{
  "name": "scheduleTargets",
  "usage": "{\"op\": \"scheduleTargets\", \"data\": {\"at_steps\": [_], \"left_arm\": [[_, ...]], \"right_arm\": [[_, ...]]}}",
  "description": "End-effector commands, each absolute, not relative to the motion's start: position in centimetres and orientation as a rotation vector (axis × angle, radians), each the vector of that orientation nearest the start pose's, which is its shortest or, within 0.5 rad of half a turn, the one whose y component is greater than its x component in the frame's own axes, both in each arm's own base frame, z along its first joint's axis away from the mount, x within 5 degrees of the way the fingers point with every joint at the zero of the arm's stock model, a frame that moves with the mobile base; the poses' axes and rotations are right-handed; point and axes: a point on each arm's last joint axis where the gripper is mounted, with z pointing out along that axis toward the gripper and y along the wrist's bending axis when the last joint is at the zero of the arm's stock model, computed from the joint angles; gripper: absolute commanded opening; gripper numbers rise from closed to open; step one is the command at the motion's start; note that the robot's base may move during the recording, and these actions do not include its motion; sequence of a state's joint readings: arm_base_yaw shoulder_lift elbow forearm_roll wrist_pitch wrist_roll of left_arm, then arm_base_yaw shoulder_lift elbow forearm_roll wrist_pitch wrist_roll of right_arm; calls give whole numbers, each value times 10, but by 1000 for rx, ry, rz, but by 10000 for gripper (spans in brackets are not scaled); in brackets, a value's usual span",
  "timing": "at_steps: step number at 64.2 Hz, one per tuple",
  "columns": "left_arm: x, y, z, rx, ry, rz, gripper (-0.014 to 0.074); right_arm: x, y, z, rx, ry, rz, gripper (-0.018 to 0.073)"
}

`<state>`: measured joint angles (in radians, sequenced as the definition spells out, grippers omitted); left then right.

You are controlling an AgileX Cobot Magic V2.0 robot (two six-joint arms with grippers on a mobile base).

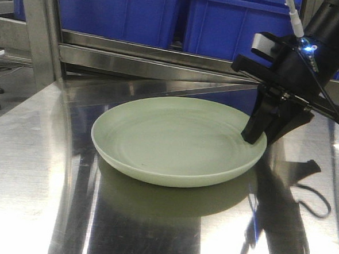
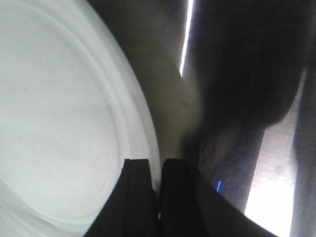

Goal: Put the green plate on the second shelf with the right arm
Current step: 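Lower the right gripper onto the plate rim and close on it, then lift the plate upright off the table with the right gripper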

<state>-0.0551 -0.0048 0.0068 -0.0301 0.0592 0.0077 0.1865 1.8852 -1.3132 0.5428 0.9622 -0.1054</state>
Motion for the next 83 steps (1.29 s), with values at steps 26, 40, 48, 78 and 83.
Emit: {"op": "scheduleTargets", "data": {"at_steps": [26, 40, 48, 78, 83], "left_arm": [[57, -3, 200, 11, 1485, -76, 130], [57, -3, 200, 11, 1485, -76, 130], [57, -3, 200, 11, 1485, -76, 130], [57, -3, 200, 11, 1485, -76, 130], [57, -3, 200, 11, 1485, -76, 130]], "right_arm": [[326, 97, 318, -126, 2585, 667, 56], [271, 79, 397, -208, 2294, 522, 56], [230, 65, 436, -238, 2125, 423, 56], [55, 22, 433, -193, 1598, 298, 56], [42, 16, 415, -198, 1566, 237, 56]]}}
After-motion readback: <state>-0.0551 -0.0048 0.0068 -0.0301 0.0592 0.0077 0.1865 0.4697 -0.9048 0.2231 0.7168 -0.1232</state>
